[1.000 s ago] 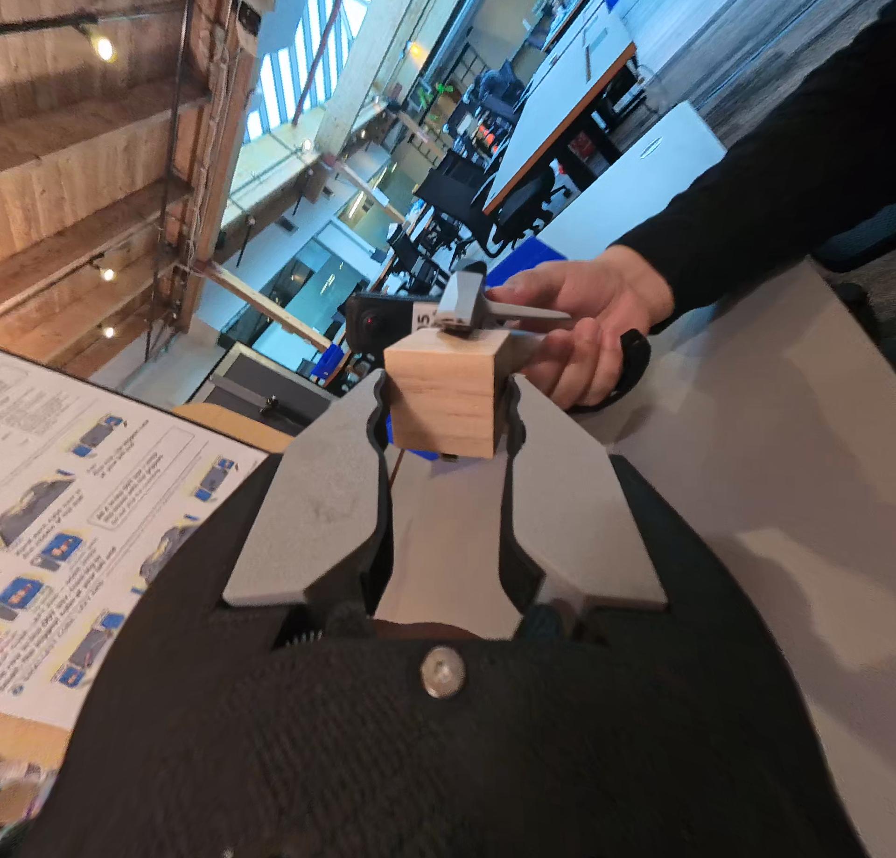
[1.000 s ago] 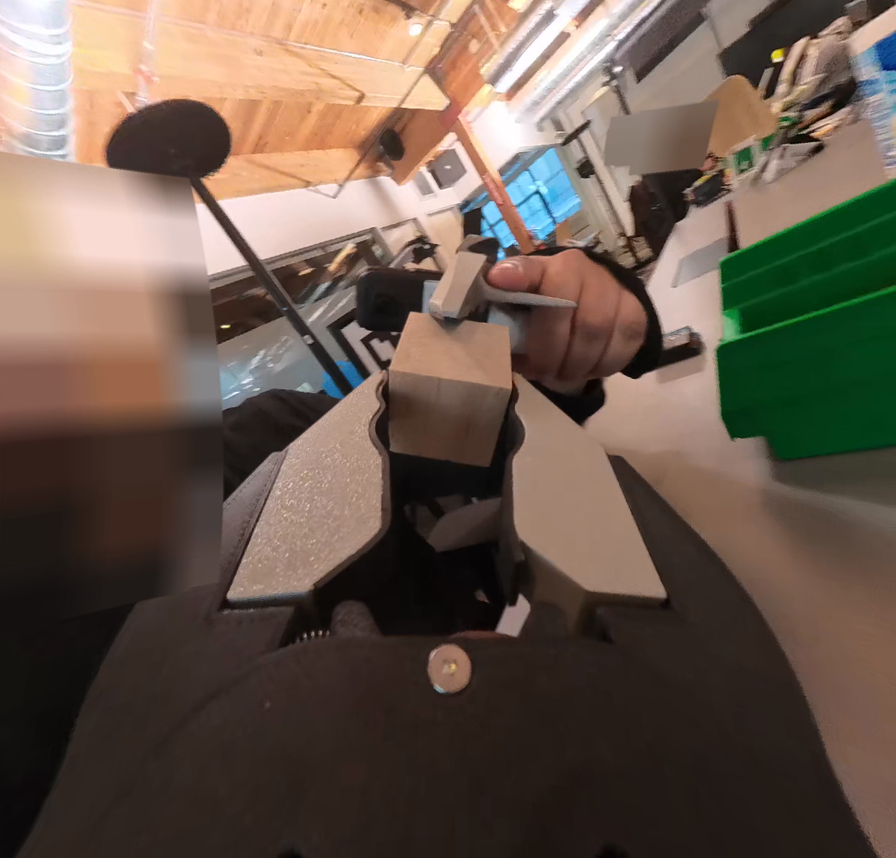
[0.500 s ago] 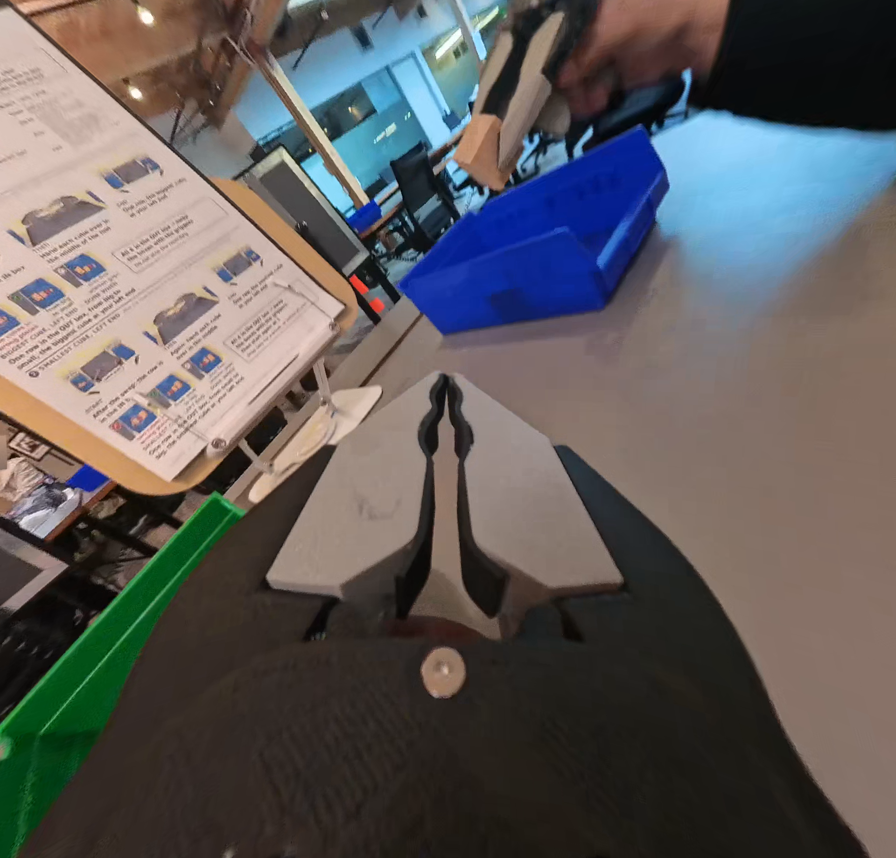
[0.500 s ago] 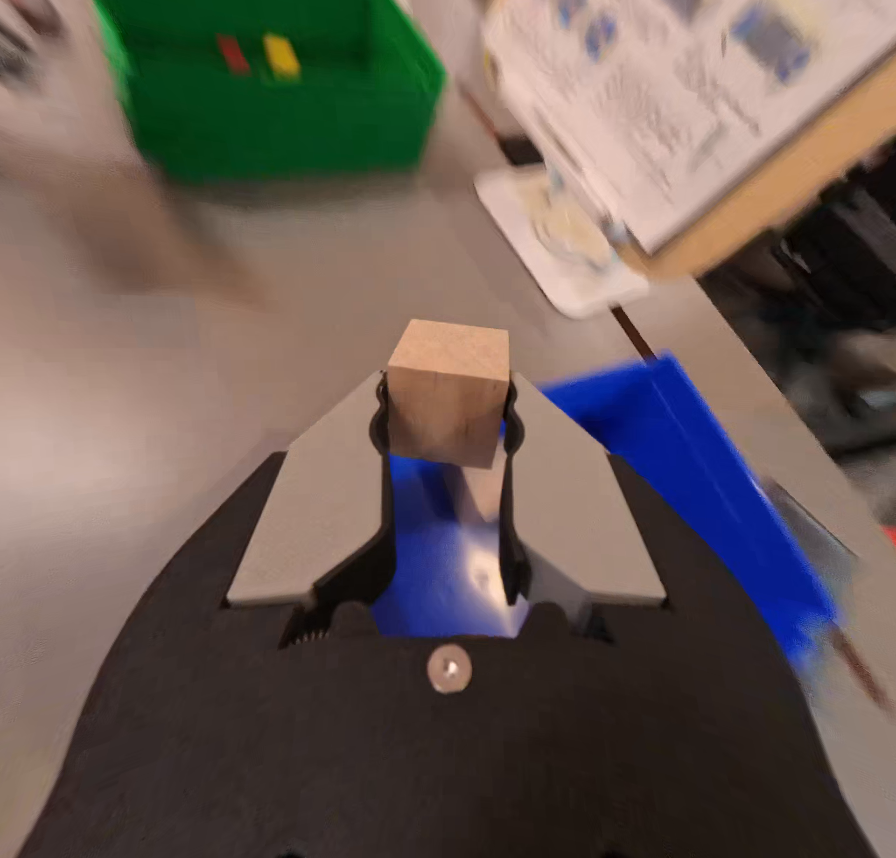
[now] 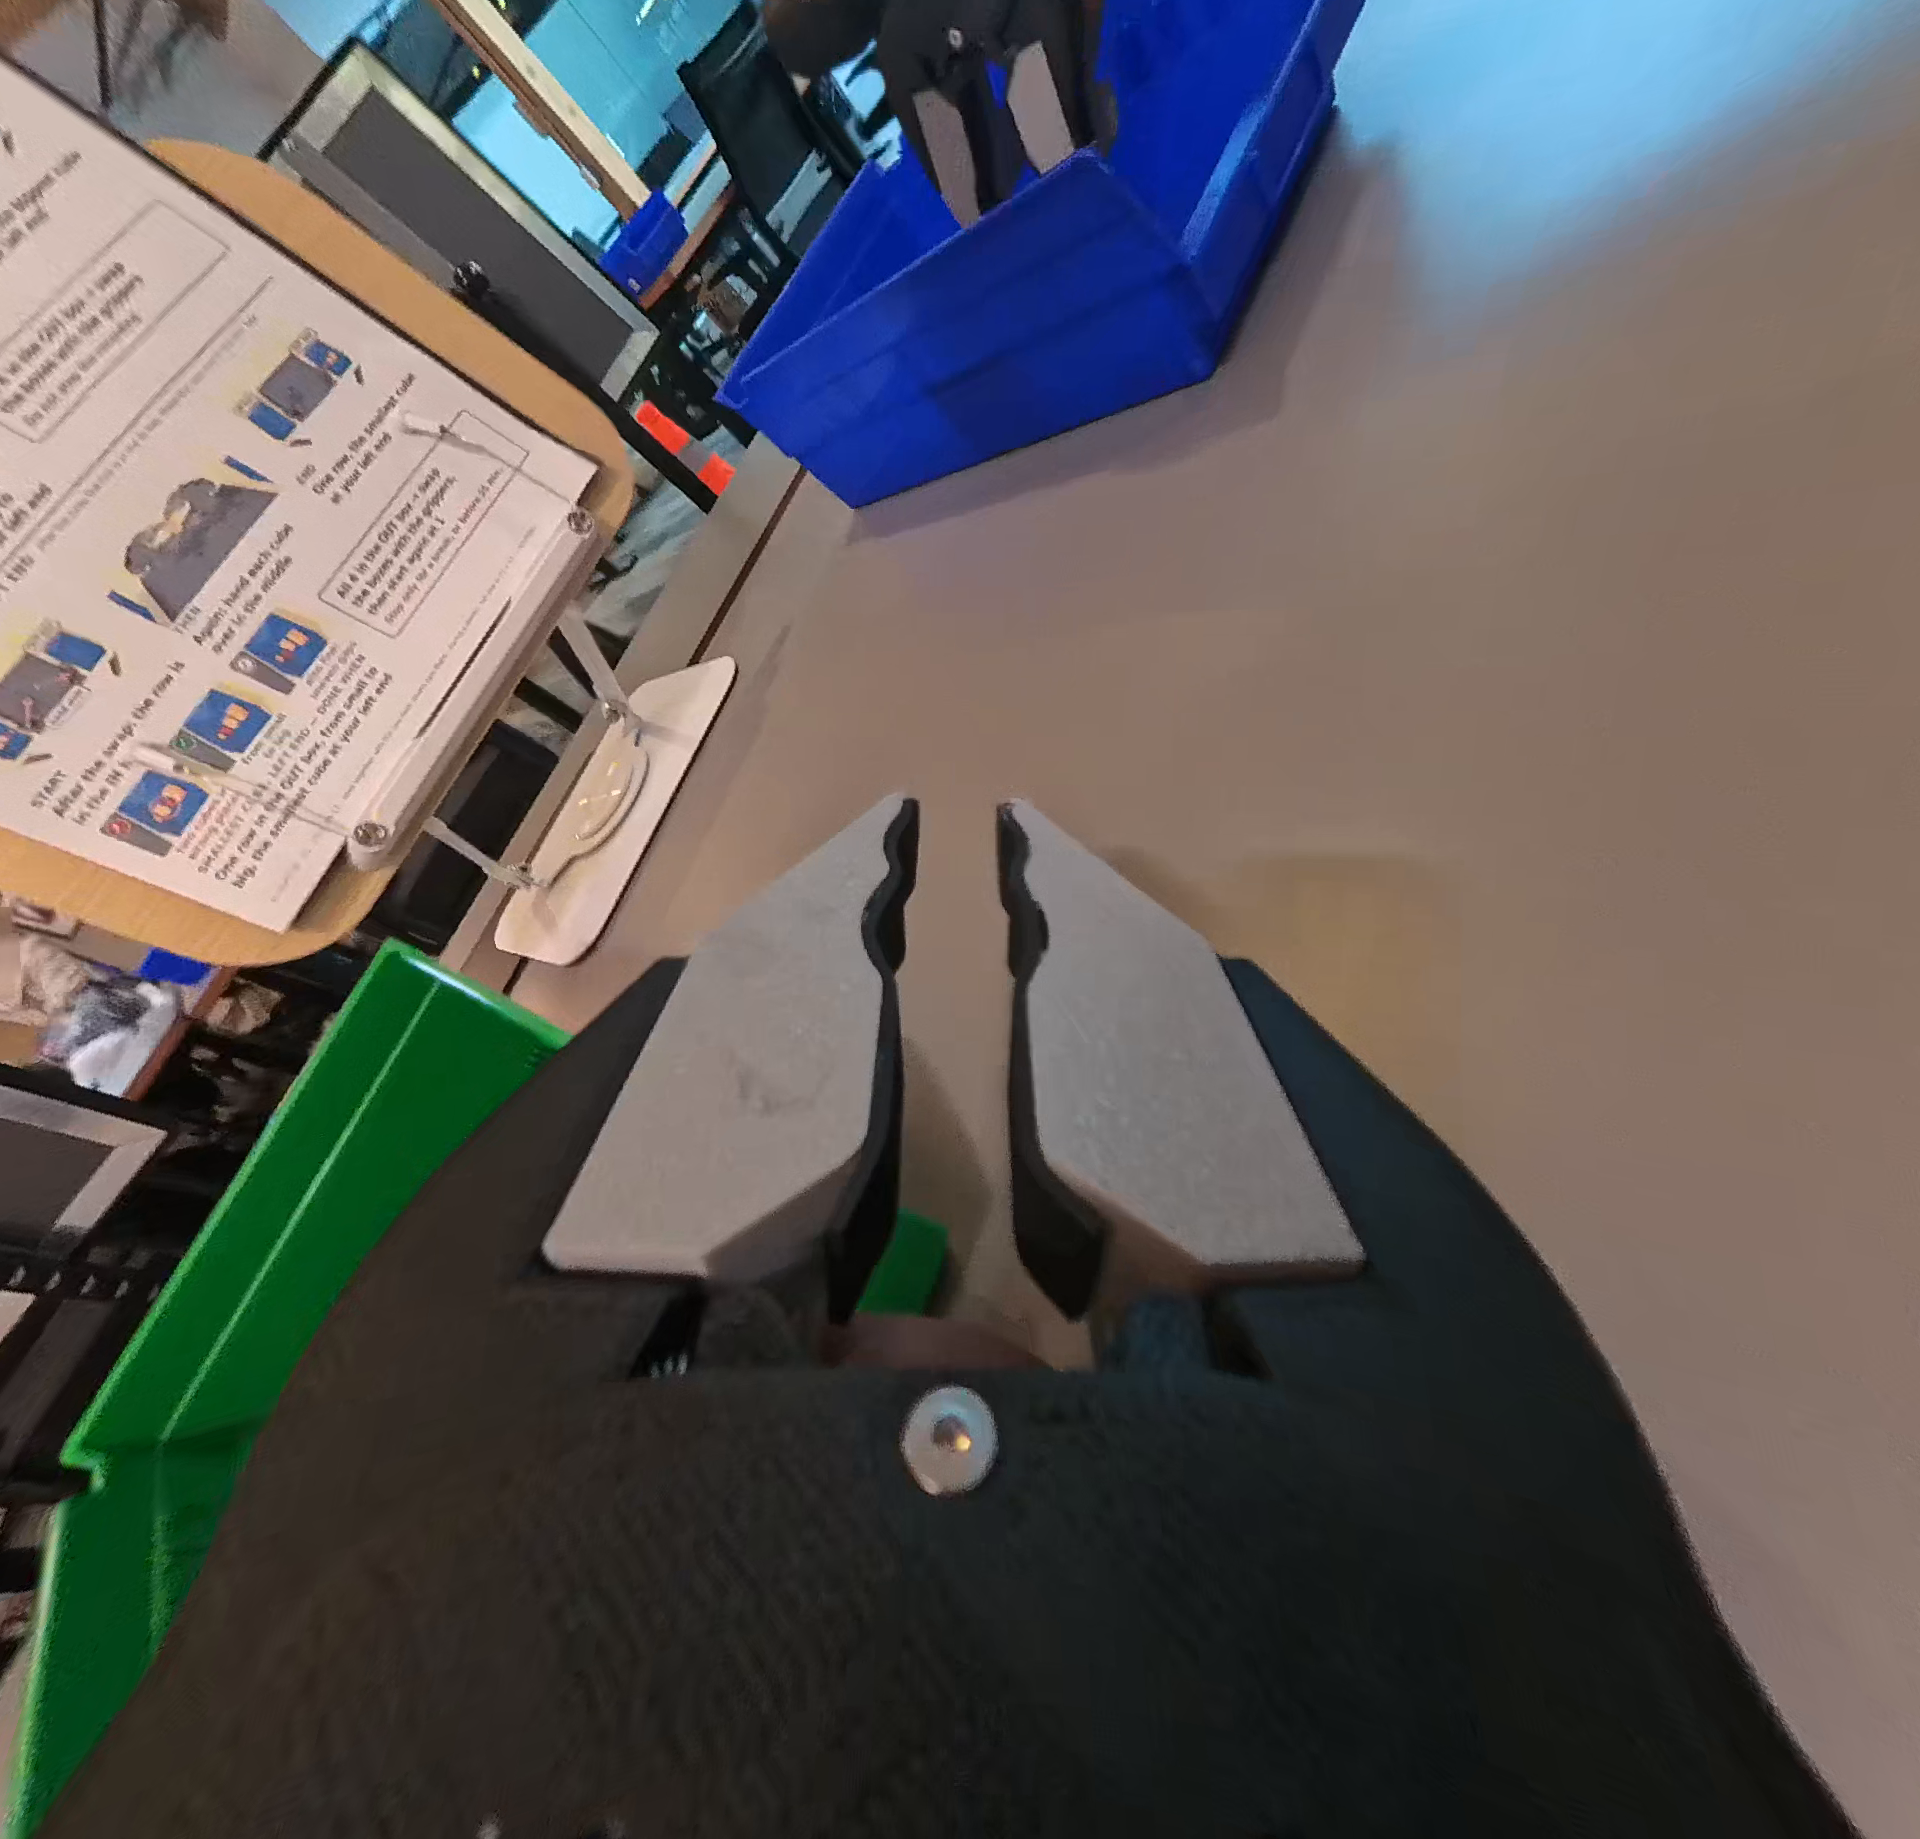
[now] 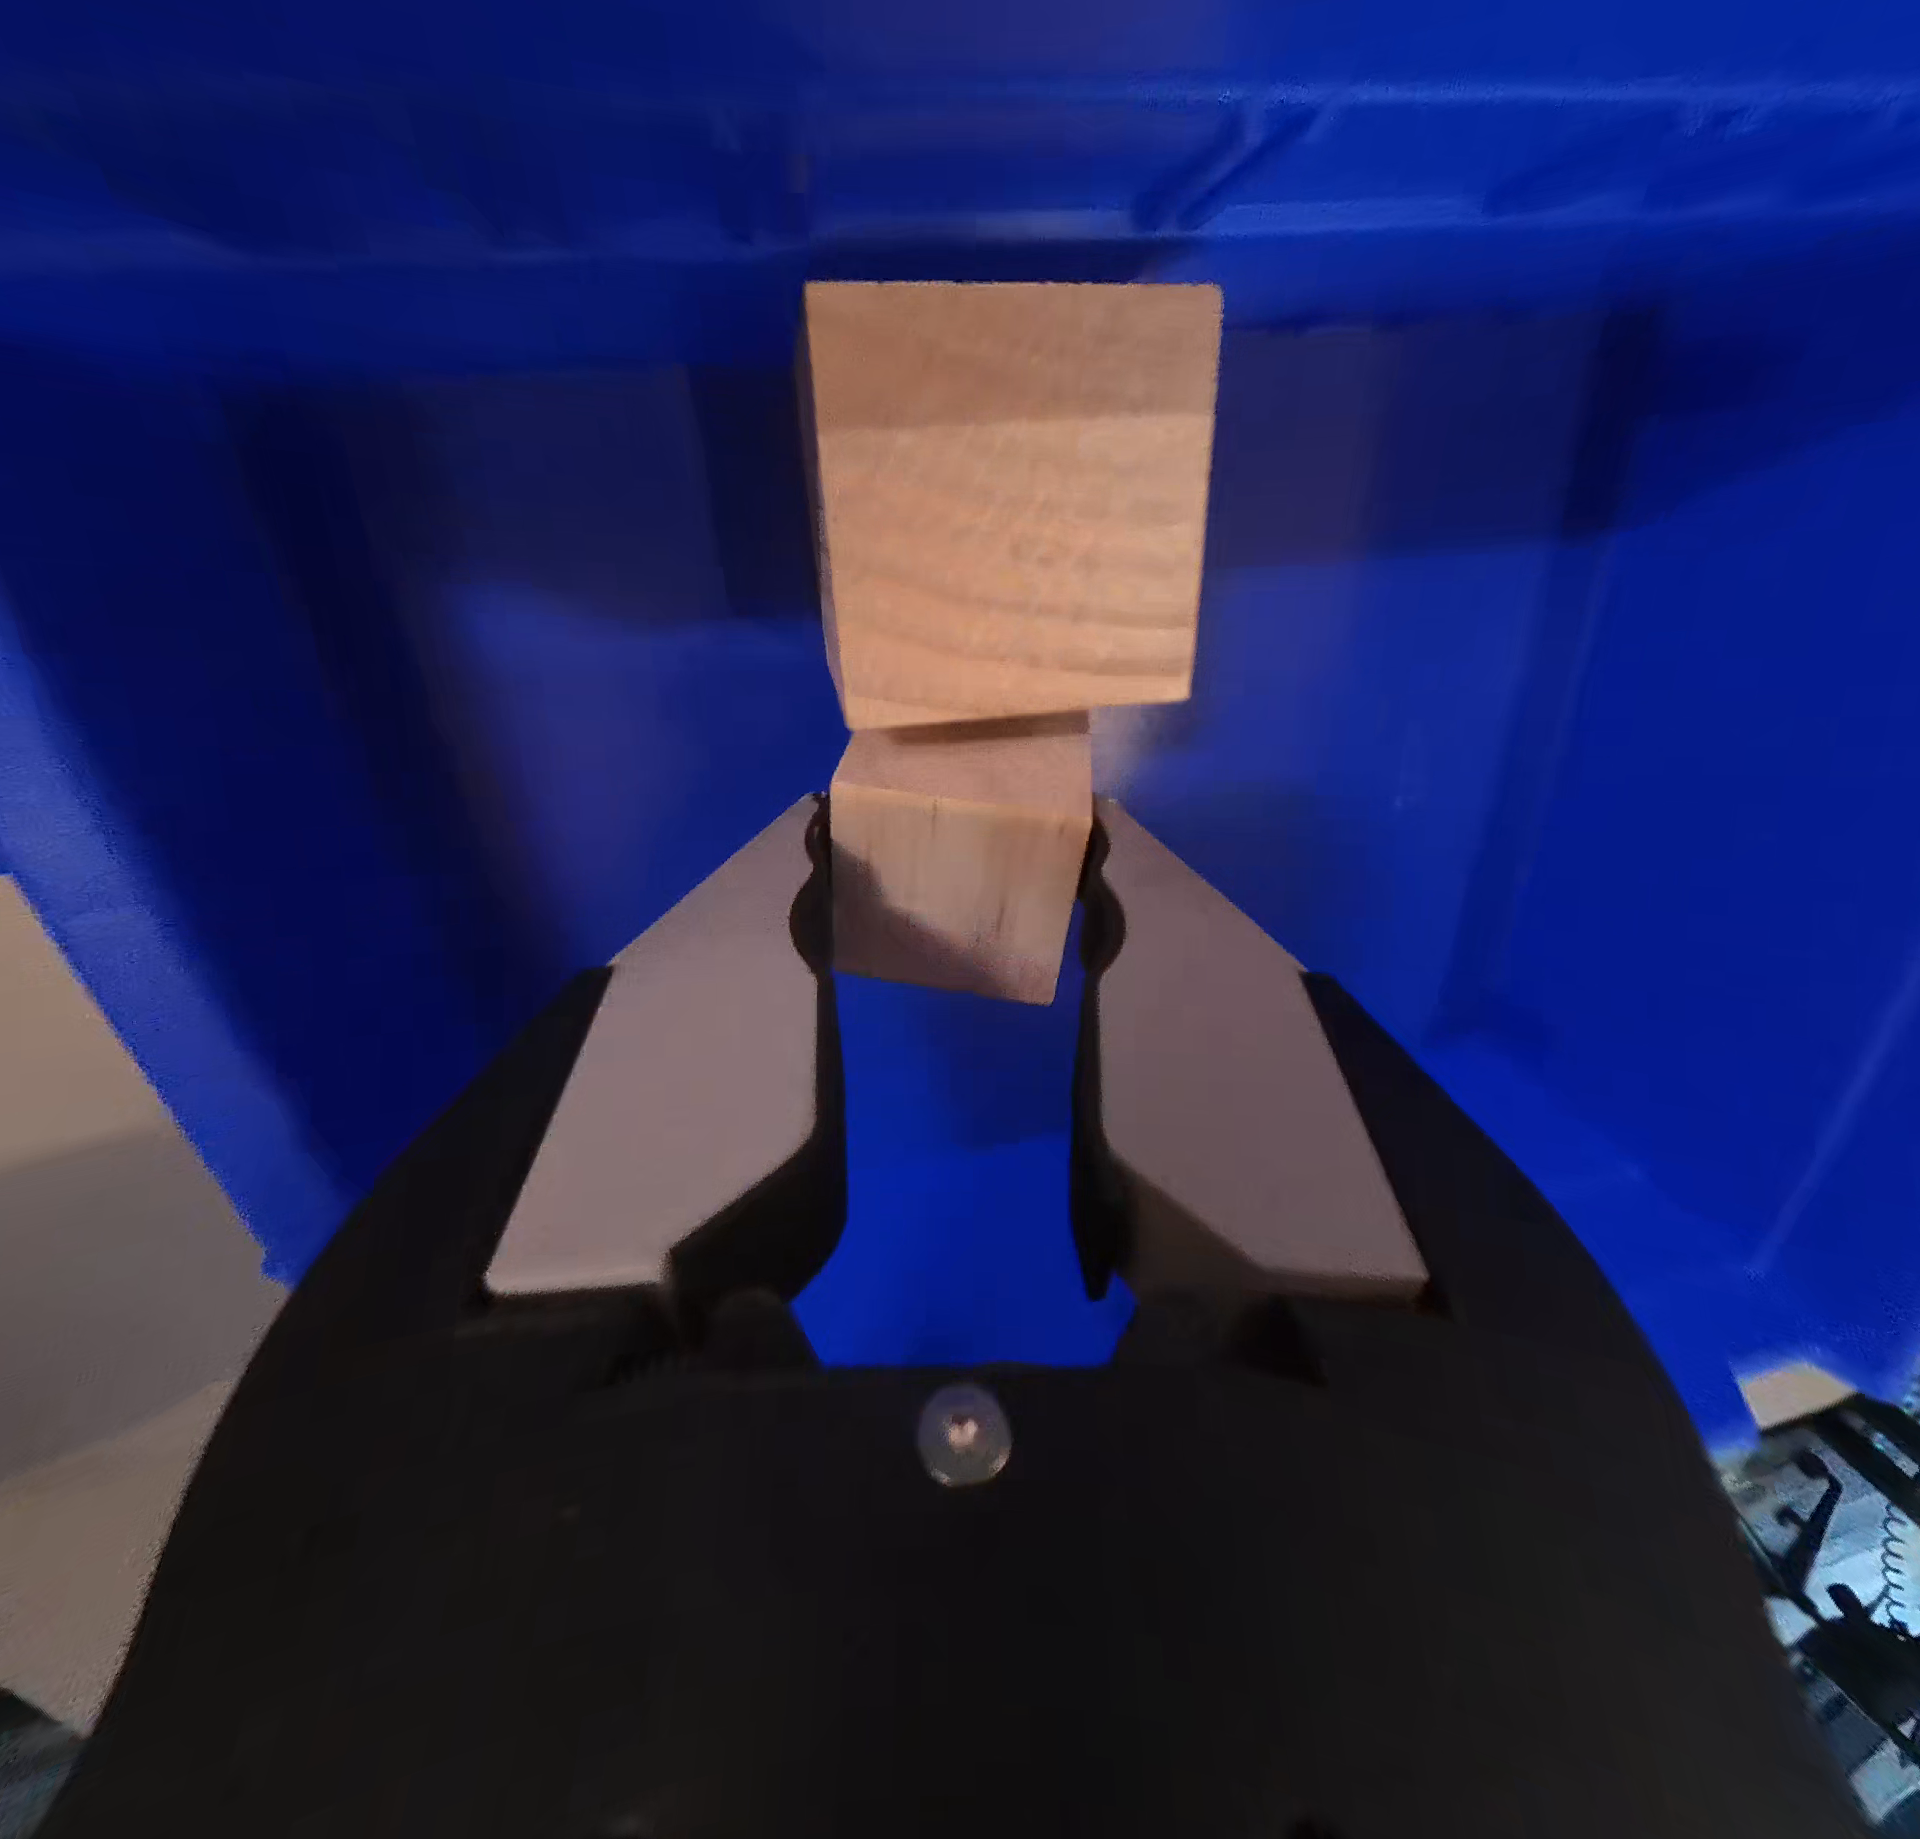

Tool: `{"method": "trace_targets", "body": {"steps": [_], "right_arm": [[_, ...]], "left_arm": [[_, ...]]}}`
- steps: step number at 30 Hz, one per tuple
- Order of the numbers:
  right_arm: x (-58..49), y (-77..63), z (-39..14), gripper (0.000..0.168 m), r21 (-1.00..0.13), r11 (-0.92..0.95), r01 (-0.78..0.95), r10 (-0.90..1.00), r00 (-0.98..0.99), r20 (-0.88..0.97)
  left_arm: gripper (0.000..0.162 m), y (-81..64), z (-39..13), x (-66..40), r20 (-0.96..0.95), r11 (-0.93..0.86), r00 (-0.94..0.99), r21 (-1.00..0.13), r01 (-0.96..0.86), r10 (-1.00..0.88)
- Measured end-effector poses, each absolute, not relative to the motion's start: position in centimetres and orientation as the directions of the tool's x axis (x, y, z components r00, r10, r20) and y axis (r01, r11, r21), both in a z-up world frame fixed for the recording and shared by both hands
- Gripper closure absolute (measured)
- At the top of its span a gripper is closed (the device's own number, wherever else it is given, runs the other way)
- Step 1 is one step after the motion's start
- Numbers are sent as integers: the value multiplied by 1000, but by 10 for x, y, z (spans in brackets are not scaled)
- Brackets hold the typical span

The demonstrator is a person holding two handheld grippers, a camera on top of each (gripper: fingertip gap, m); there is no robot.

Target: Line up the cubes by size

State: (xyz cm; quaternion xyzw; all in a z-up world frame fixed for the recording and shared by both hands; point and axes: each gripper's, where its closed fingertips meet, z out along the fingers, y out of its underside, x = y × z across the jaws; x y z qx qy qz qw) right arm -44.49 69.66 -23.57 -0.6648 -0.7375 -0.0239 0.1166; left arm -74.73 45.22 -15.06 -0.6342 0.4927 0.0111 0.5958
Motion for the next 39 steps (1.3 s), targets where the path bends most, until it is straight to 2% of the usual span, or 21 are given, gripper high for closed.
{"method": "trace_targets", "body": {"steps": [3, 6, 8, 9, 10, 13, 15, 17, 19, 21, 25, 29, 30, 31, 33, 39], "right_arm": [[-454, 695, -243, 124, -143, 122, 982, 981, -98, 168], [-457, 695, -244, 118, -134, 107, 985, 982, -84, 169], [-456, 699, -238, 116, -144, 97, 985, 975, -65, 212], [-458, 698, -230, 118, -194, 88, 977, 975, -44, 220], [-463, 696, -217, 121, -278, 71, 958, 974, -7, 224], [-482, 683, -167, 116, -601, 11, 799, 985, 93, 143], [-494, 670, -140, 112, -727, -11, 686, 988, 117, 96], [-508, 652, -126, 113, -788, 23, 615, 990, 99, 105], [-525, 632, -124, 113, -797, 92, 597, 986, 55, 155], [-544, 609, -127, 114, -792, 167, 588, 980, -9, 199], [-575, 559, -135, 113, -808, 225, 544, 973, -176, 152], [-584, 533, -147, 112, -805, 241, 543, 957, -273, 103], [-584, 530, -149, 112, -805, 240, 543, 955, -282, 95], [-584, 528, -150, 111, -806, 236, 542, 954, -287, 87], [-583, 527, -148, 109, -822, 226, 523, 954, -289, 78], [-577, 526, -134, 114, -866, 177, 468, 953, -300, 33]], "left_arm": [[146, 458, -148, -763, -530, 116, 574, -789, -603, -624], [143, 480, -141, -805, -489, -53, 672, -786, -616, -556], [132, 493, -137, -840, -450, -182, 723, -770, -611, -524], [118, 496, -133, -851, -398, -226, 739, -779, -585, -544], [124, 502, -129, -865, -363, -276, 756, -774, -570, -544], [119, 527, -117, -913, -363, -382, 795, -730, -567, -486], [119, 543, -116, -936, -342, -455, 819, -702, -549, -460], [120, 559, -127, -957, -301, -562, 850, -647, -515, -432], [118, 570, -153, -973, -249, -680, 872, -550, -485, -420], [115, 582, -177, -993, -307, -744, 859, -433, -509, -409], [113, 589, -210, -1015, -472, -689, 648, -112, -716, -597], [107, 581, -217, -1028, -450, -370, 233, 244, -896, -862], [113, 583, -217, -1031, -441, -279, 128, 297, -913, -888], [119, 585, -216, -1034, -428, -217, 59, 331, -918, -902], [113, 593, -213, -1043, -425, -200, 16, 392, -898, -905], [111, 601, -234, -1043, -358, -125, -47, 442, -888, -933]]}}
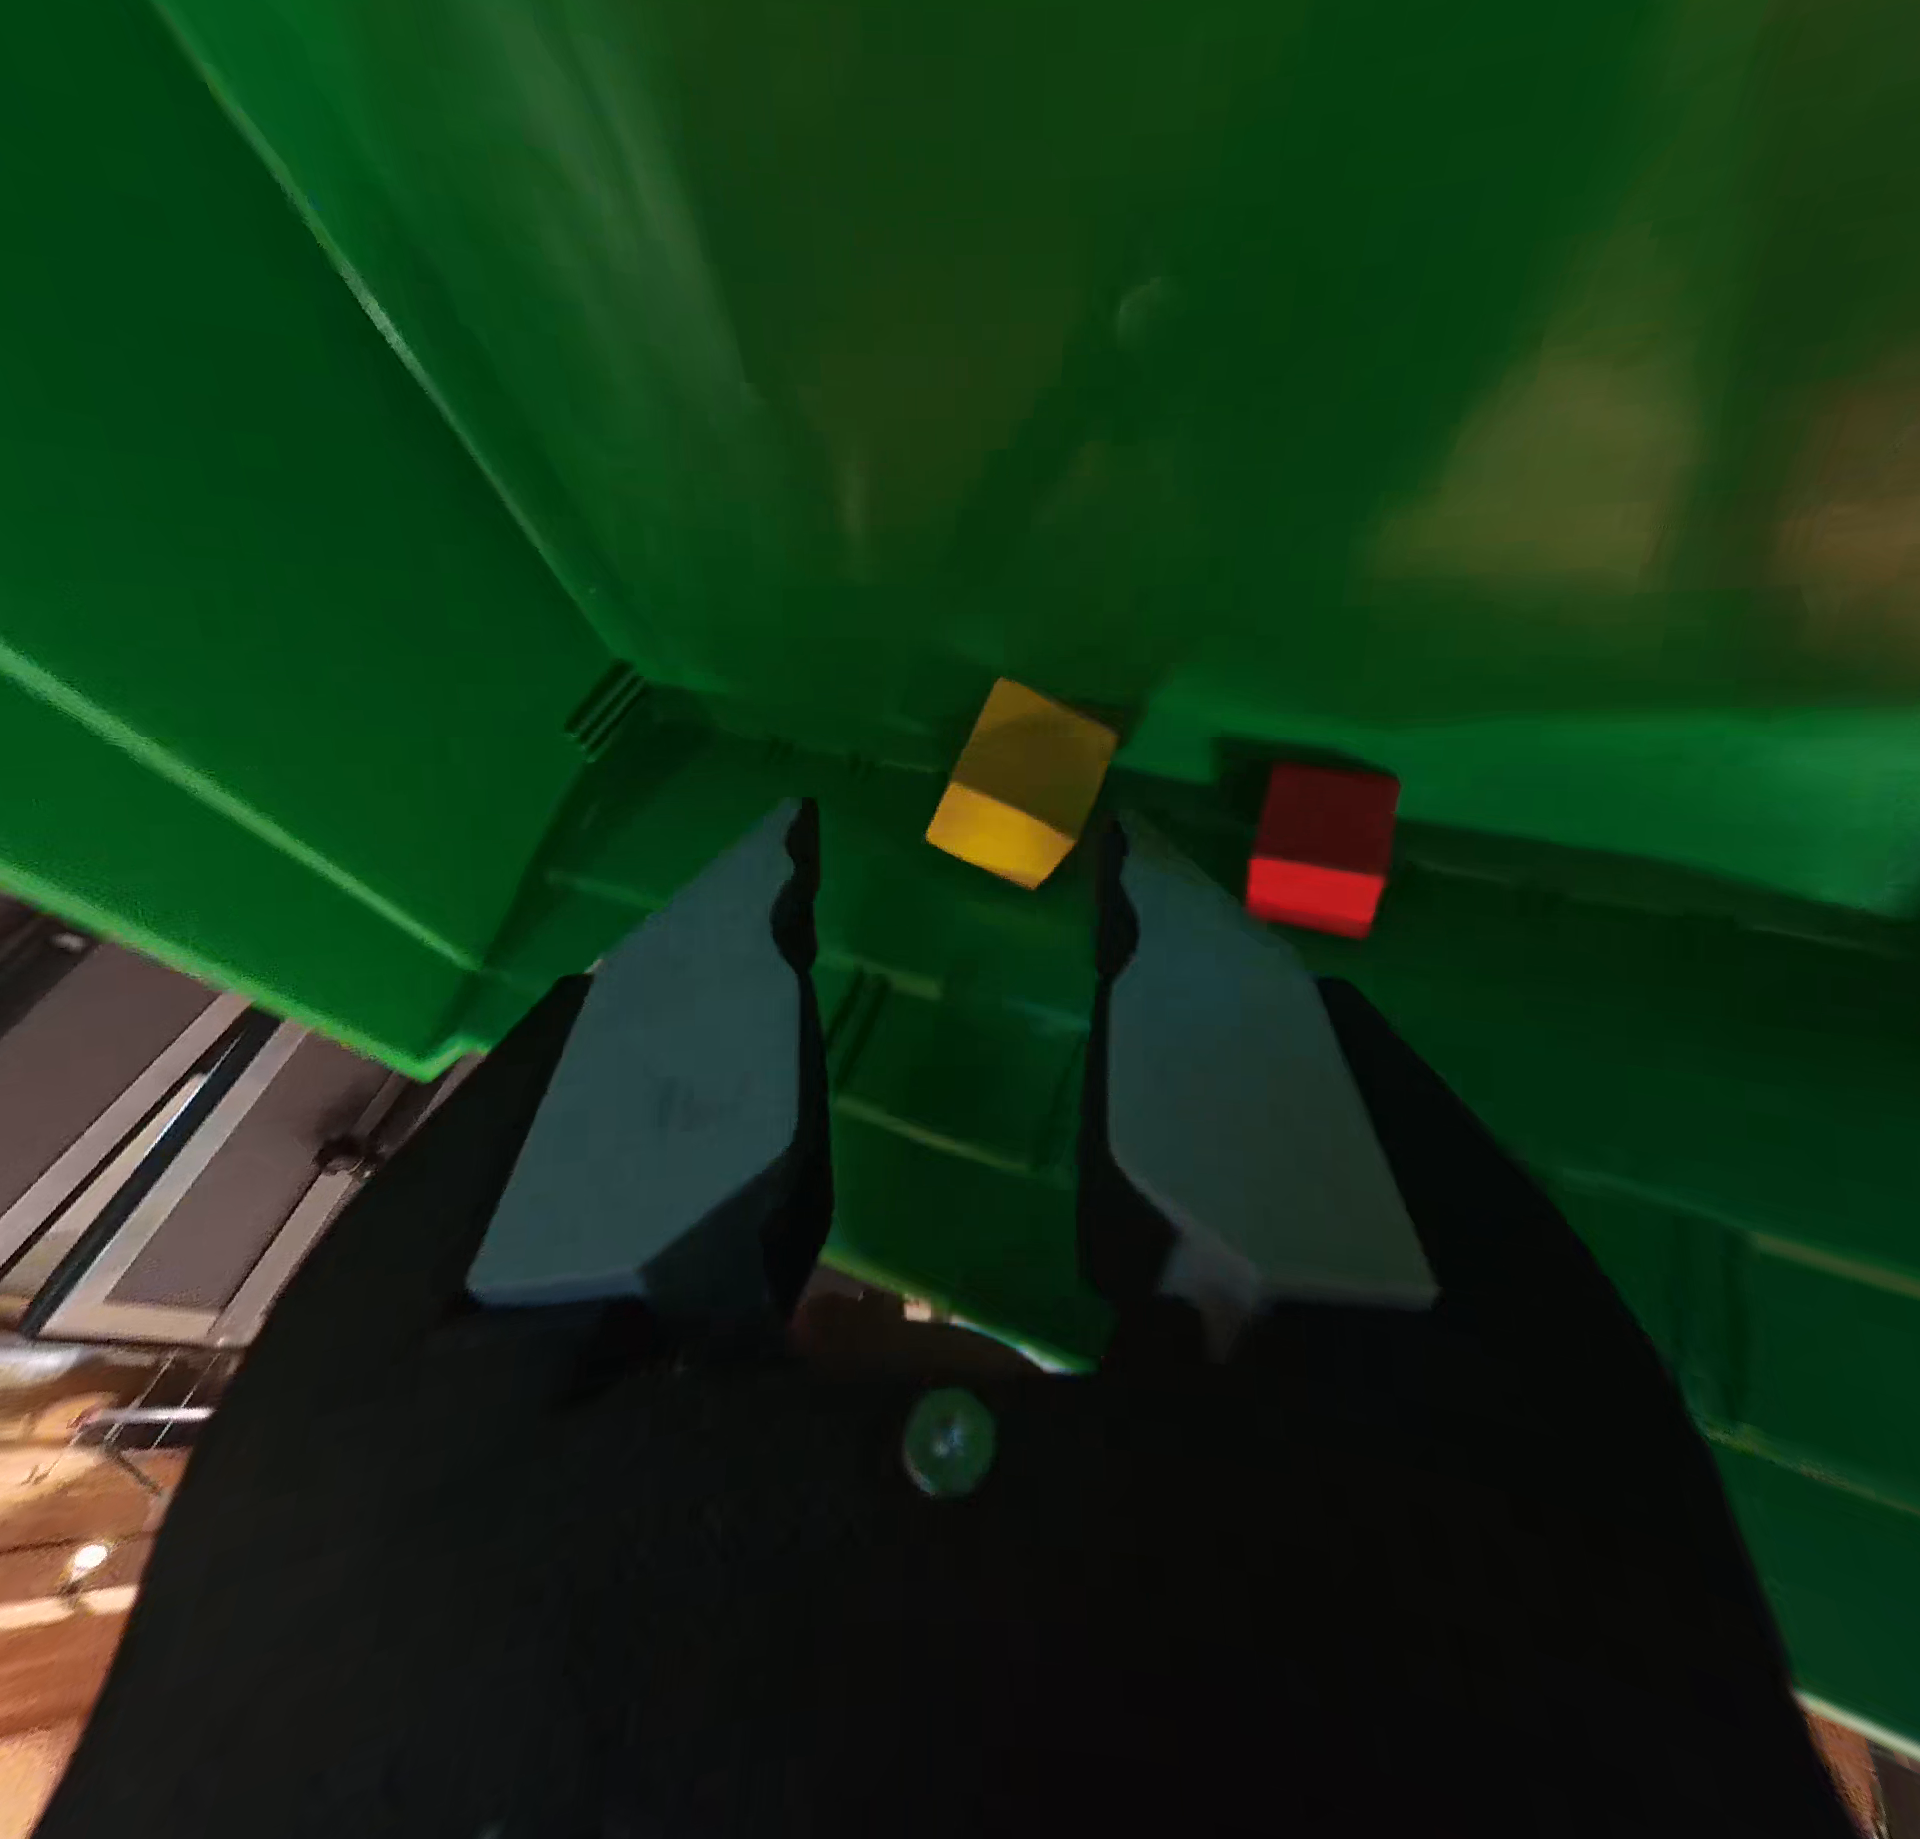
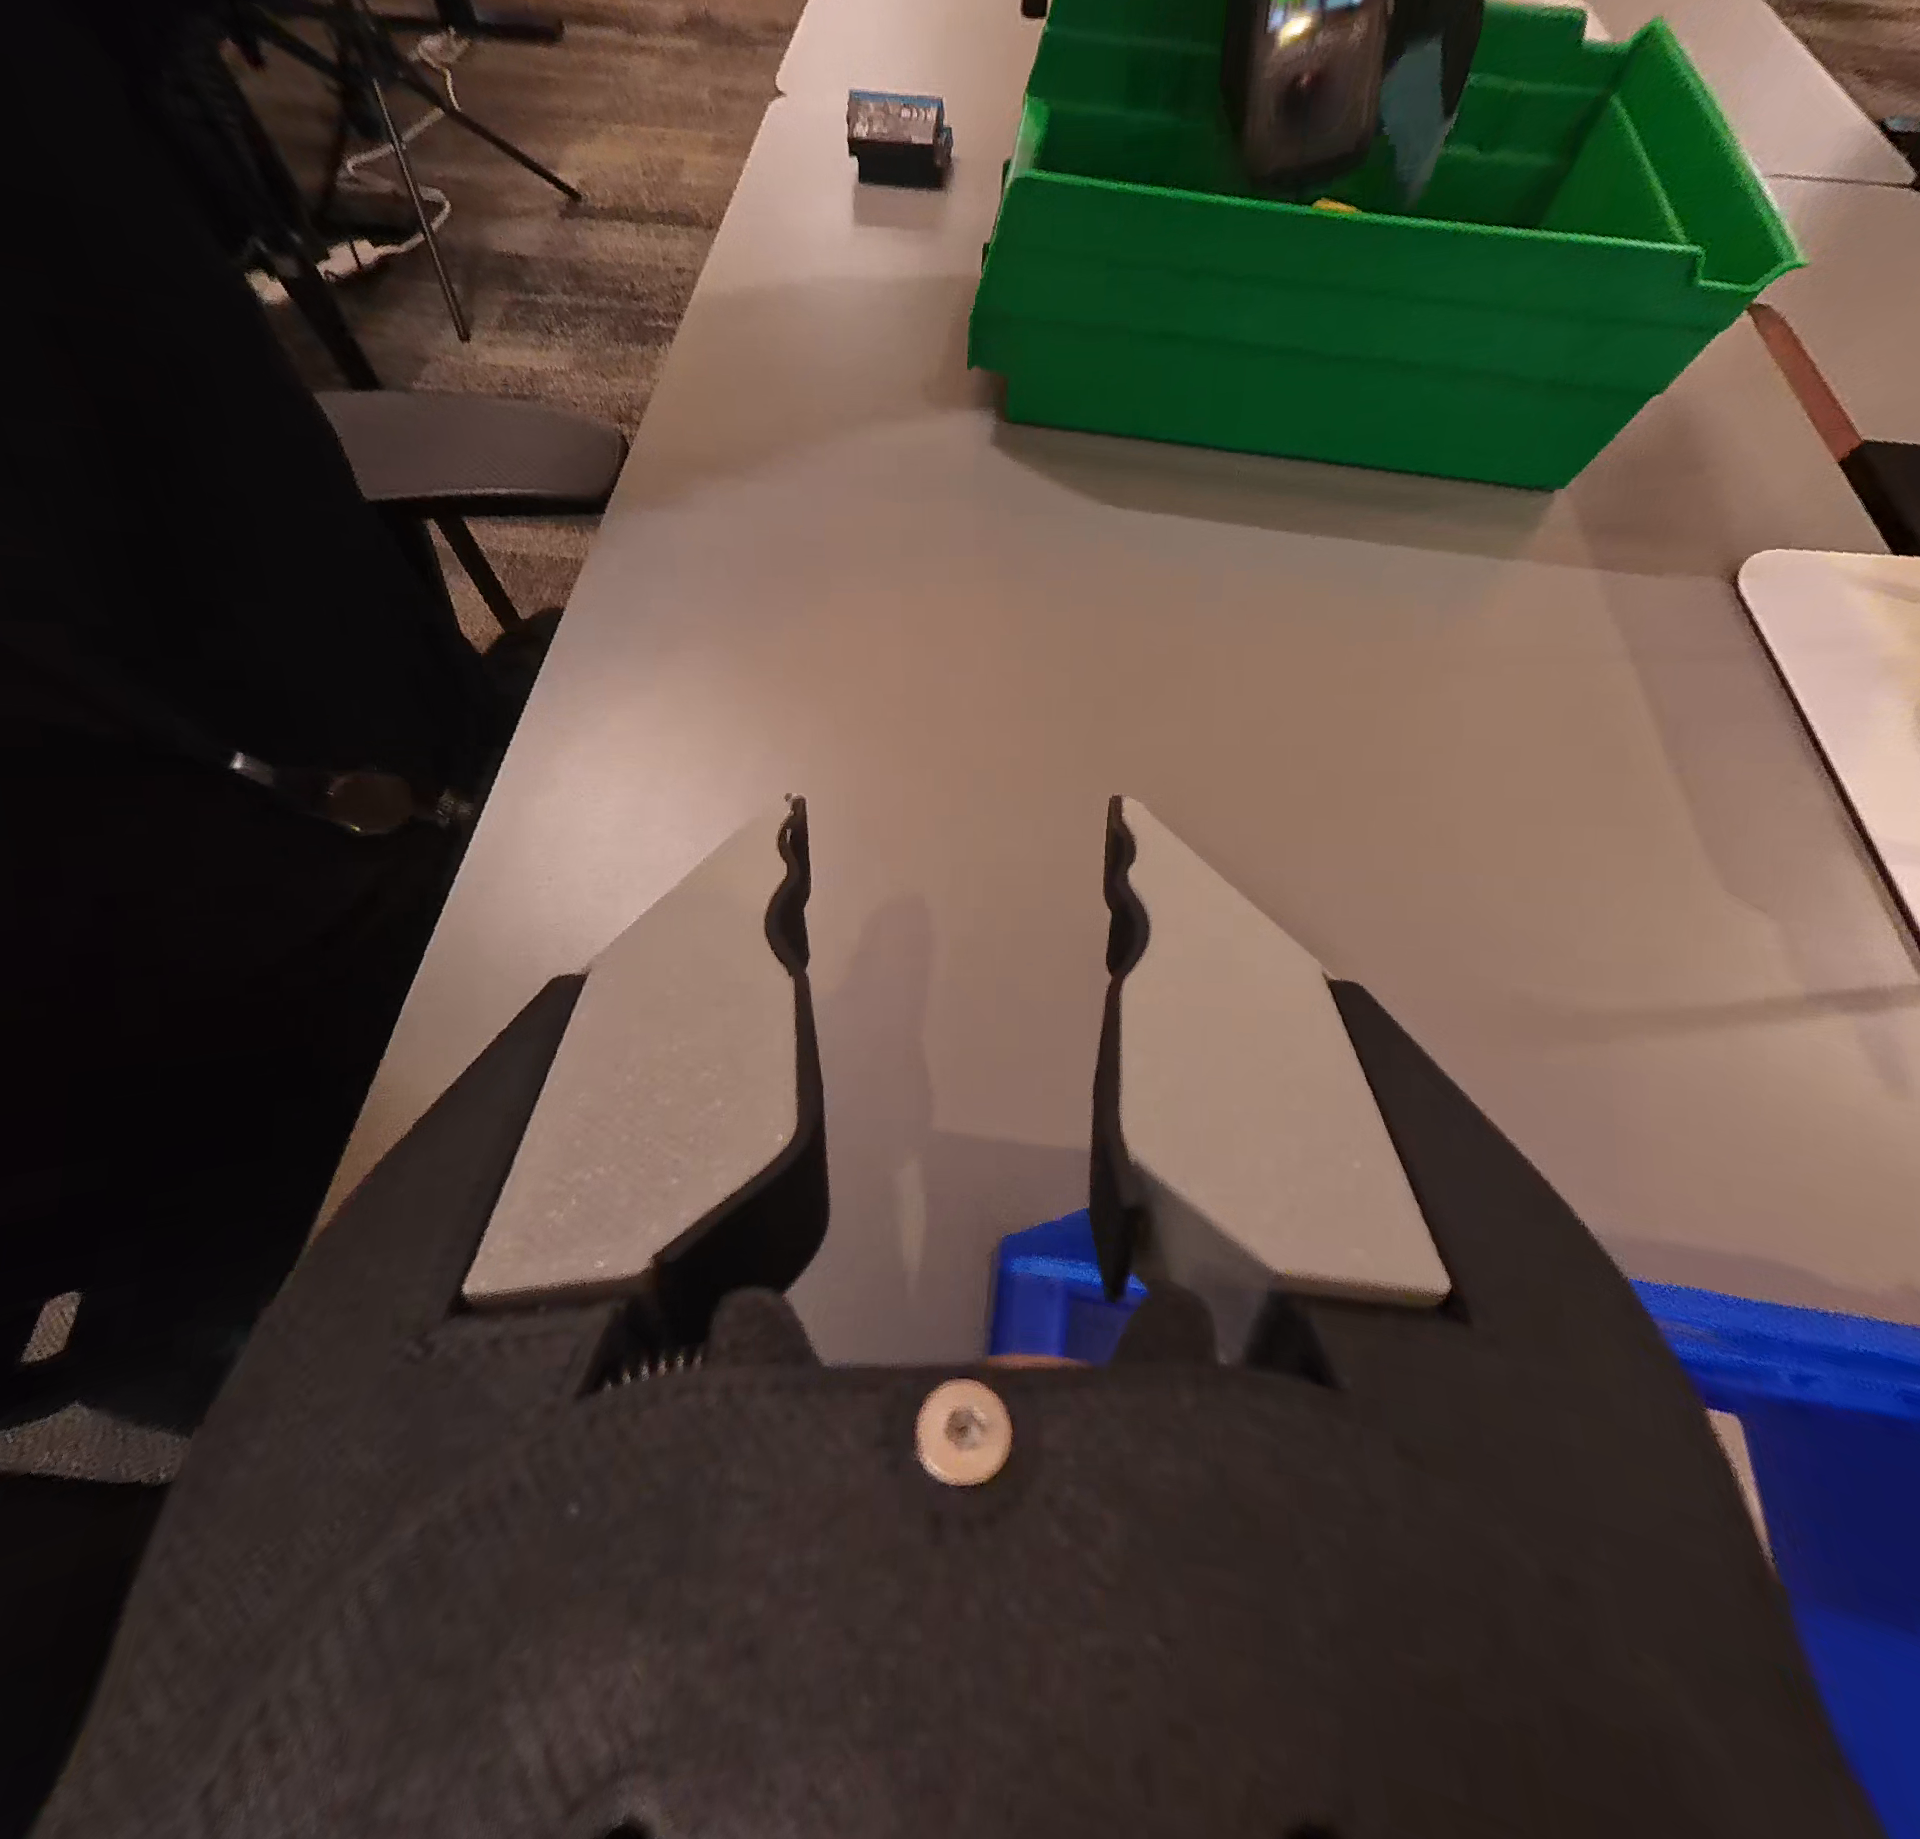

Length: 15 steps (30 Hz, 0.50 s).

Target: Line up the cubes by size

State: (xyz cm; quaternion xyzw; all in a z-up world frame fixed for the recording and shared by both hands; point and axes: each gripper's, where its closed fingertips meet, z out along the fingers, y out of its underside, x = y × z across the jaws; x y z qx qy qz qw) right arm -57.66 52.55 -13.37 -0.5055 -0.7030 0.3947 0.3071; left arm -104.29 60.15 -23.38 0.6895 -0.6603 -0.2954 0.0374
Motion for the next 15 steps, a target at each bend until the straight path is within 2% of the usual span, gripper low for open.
{"method": "trace_targets", "body": {"steps": [2, 4, 5, 10, 12, 15], "right_arm": [[-575, 525, -128, 114, -881, 156, 447, 952, -306, 13], [-575, 526, -123, 115, -895, 134, 426, 952, -307, -4], [-574, 525, -121, 115, -900, 124, 417, 951, -309, -12], [-575, 518, -107, 117, -928, 88, 363, 941, -335, -41], [-577, 514, -100, 117, -941, 66, 333, 935, -349, -58], [-583, 514, -87, 118, -959, -5, 283, 937, -333, -103]], "left_arm": [[110, 600, -243, -1045, -325, -108, -57, 468, -877, -944], [119, 602, -244, -1050, -308, -86, -89, 511, -856, -947], [132, 603, -245, -1052, -307, -83, -95, 519, -851, -947], [134, 599, -241, -1049, -315, -113, -56, 492, -863, -947], [134, 604, -230, -1035, -398, -141, -35, 404, -904, -917], [133, 614, -192, -985, -595, -154, 69, 94, -984, -801]]}}
